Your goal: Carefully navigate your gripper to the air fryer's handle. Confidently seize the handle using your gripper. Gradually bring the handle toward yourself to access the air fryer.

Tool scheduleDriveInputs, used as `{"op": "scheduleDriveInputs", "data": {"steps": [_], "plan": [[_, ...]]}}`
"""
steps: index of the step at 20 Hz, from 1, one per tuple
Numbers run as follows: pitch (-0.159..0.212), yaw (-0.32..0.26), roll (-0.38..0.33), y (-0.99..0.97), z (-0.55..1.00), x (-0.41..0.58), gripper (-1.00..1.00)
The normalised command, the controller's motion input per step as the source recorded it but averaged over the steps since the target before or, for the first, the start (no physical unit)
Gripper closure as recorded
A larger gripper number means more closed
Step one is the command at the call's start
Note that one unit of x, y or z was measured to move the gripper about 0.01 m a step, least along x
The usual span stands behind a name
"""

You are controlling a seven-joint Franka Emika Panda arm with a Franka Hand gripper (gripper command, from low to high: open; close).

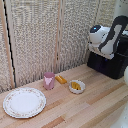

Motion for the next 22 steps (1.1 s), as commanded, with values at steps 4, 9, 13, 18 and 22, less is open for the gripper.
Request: {"op": "scheduleDriveInputs", "data": {"steps": [4, 9, 13, 18, 22], "plan": [[0.032, -0.038, 0.021, -0.07, 0.00, 0.031, 1.00], [0.094, -0.033, 0.070, 0.03, -0.03, 0.000, 1.00], [0.204, -0.133, 0.291, 0.16, 0.00, 0.000, 1.00], [0.153, -0.166, 0.352, 0.18, 0.00, 0.003, 1.00], [0.022, -0.176, 0.314, 0.32, 0.08, 0.000, 1.00]]}}
